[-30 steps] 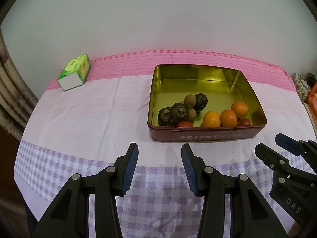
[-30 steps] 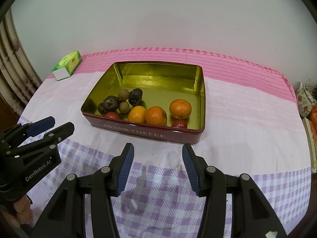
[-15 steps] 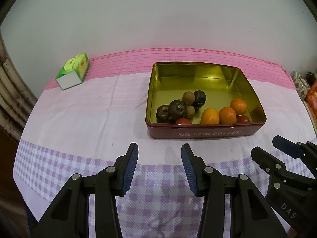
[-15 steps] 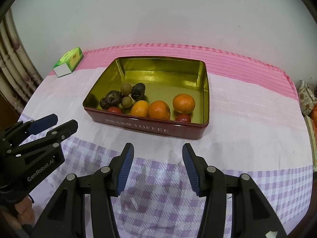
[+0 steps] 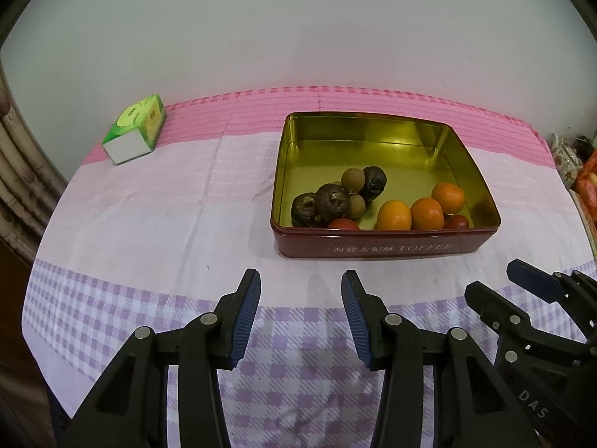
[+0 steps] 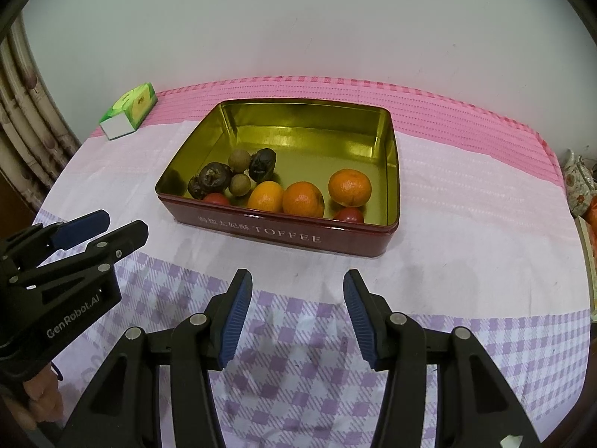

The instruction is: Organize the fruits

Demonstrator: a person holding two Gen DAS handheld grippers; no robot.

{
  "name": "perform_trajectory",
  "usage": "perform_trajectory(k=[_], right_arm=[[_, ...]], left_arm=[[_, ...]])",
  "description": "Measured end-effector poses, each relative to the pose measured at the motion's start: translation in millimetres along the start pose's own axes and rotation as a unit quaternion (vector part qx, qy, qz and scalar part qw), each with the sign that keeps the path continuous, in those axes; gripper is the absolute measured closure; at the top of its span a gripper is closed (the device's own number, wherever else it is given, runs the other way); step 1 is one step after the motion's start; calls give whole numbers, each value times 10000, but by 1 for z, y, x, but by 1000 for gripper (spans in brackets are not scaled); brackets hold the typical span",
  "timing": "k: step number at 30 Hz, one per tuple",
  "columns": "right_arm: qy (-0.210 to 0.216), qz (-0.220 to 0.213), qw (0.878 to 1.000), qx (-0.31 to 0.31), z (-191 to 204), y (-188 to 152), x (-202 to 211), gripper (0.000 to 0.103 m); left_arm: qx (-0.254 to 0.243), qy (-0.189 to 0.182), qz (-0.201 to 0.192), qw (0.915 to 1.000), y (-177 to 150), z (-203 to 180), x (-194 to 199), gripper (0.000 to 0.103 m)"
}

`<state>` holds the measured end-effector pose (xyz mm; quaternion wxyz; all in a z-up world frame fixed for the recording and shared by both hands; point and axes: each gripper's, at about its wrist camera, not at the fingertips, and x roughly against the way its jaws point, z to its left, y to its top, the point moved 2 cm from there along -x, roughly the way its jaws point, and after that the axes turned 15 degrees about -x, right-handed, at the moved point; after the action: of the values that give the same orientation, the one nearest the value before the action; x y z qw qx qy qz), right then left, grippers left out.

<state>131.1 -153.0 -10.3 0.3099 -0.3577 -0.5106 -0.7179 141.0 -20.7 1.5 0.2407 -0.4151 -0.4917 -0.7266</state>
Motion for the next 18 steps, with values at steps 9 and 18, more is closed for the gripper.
perform_trajectory(k=[9,18], right_arm=[[2,6,10000,14,1,-1,-1,54],[0,52,10000,28,2,-4,-2,53]], left_arm=[[-2,-25,46,10000,1,-1,-1,57],[-31,-31,64,10000,1,-5,-3,56]])
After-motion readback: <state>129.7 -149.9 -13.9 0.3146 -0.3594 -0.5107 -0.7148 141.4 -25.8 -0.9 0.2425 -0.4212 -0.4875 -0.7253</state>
